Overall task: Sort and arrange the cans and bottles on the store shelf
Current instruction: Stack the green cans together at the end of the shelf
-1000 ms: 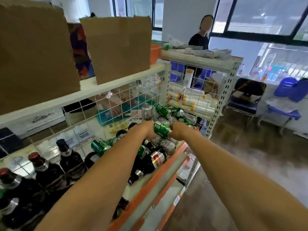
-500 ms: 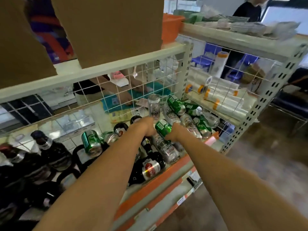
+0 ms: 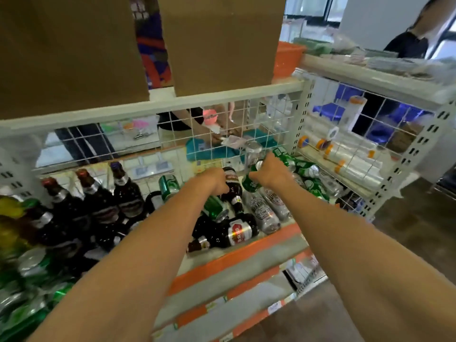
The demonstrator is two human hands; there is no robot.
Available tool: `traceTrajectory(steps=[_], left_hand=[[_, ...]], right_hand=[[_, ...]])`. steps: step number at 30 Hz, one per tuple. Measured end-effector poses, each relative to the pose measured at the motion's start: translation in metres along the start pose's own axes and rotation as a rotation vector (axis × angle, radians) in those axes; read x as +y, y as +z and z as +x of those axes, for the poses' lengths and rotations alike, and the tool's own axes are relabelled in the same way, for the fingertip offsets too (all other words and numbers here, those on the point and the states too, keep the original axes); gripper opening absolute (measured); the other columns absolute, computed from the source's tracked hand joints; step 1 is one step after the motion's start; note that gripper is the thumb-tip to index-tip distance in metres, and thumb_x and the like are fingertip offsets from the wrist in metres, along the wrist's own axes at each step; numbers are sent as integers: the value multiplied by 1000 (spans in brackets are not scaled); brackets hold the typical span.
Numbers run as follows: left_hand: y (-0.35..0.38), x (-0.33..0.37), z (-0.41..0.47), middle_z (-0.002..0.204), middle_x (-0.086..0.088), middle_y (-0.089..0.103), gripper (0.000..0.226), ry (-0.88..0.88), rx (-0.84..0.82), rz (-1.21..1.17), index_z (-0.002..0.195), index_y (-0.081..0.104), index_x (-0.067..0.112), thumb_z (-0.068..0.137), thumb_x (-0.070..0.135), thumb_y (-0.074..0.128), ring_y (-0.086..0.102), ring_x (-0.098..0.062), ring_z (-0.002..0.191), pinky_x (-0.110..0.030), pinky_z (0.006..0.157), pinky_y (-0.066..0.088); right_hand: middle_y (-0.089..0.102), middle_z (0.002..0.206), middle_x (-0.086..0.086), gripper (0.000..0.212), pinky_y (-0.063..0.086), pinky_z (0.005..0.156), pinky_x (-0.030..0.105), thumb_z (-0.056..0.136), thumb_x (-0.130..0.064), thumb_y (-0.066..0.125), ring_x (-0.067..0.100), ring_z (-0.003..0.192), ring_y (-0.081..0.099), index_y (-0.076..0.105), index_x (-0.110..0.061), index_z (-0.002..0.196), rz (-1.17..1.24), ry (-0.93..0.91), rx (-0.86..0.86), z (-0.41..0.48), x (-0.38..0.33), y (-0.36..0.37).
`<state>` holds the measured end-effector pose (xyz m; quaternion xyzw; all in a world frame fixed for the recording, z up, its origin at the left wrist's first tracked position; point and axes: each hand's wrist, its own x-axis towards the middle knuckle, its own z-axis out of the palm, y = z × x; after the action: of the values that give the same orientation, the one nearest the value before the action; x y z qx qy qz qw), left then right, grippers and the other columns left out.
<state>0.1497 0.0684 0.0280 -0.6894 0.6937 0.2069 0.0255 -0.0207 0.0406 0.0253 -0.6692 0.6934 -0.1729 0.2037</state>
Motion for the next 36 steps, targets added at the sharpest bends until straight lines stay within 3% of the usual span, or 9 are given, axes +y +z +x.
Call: traceTrajectory(steps=[4, 9, 11, 13, 15, 20, 28, 34, 36], left_hand=[[-19, -40, -75, 111, -12, 62, 30, -51, 73, -14, 110, 65, 4, 94, 29, 61, 60, -30, 105, -34, 83, 48], [-46, -106, -183, 93, -12, 60, 24, -157, 139, 9, 86, 64, 4, 93, 27, 60, 56, -27, 82, -38, 73, 47], [-55, -131, -228, 94, -13, 61, 25, -219, 172, 8, 79, 61, 7, 94, 27, 57, 58, -29, 84, -38, 74, 47], [-60, -159, -271, 111, -12, 62, 24, -284, 210, -31, 102, 65, 6, 96, 29, 57, 60, -31, 101, -39, 86, 49], [-61, -190, -312, 122, -10, 62, 35, -356, 257, -71, 116, 65, 5, 94, 31, 61, 59, -30, 109, -40, 93, 51], [-59, -253, -400, 115, -9, 67, 35, -523, 324, -115, 113, 69, 7, 87, 31, 69, 62, -27, 104, -35, 85, 51], [-62, -344, -514, 123, -11, 64, 43, -752, 403, -162, 123, 66, 8, 86, 29, 72, 60, -29, 111, -35, 88, 48], [-49, -411, -594, 116, -10, 65, 33, -970, 473, -182, 114, 66, 9, 88, 29, 67, 61, -28, 103, -37, 88, 52], [-42, -431, -618, 120, -12, 63, 36, -1023, 487, -189, 120, 64, 7, 89, 25, 67, 60, -29, 109, -36, 89, 49]], right_hand=[[60, 122, 14, 74, 51, 82, 38, 78, -41, 77, 32, 106, 60, 44, -4, 132, -19, -156, 19, -48, -57, -9], [62, 111, 5, 80, 54, 71, 40, 78, -42, 74, 25, 82, 64, 35, -17, 143, -31, -386, -67, -129, -146, -4], [59, 107, 7, 66, 53, 68, 41, 81, -43, 73, 28, 84, 62, 43, -15, 133, -100, -454, -110, -161, -181, 1], [56, 99, 7, 50, 46, 61, 36, 81, -43, 72, 26, 83, 59, 50, -11, 112, -92, -501, -134, -191, -214, 8], [59, 106, 9, 57, 48, 67, 35, 78, -45, 74, 27, 89, 61, 54, -8, 117, -51, -576, -158, -222, -246, 19], [61, 117, 10, 69, 54, 85, 43, 76, -49, 77, 28, 100, 61, 50, -8, 126, -18, -761, -261, -298, -321, 53], [54, 77, 7, 49, 37, 58, 33, 77, -52, 77, 27, 72, 56, 56, -9, 88, -231, -1071, -467, -388, -447, 102], [56, 84, 4, 48, 40, 57, 34, 77, -49, 79, 24, 77, 56, 54, -12, 93, -245, -1275, -547, -440, -531, 153], [58, 94, 5, 49, 49, 68, 36, 78, -44, 80, 26, 88, 57, 56, -10, 103, -220, -1324, -585, -459, -552, 171]])
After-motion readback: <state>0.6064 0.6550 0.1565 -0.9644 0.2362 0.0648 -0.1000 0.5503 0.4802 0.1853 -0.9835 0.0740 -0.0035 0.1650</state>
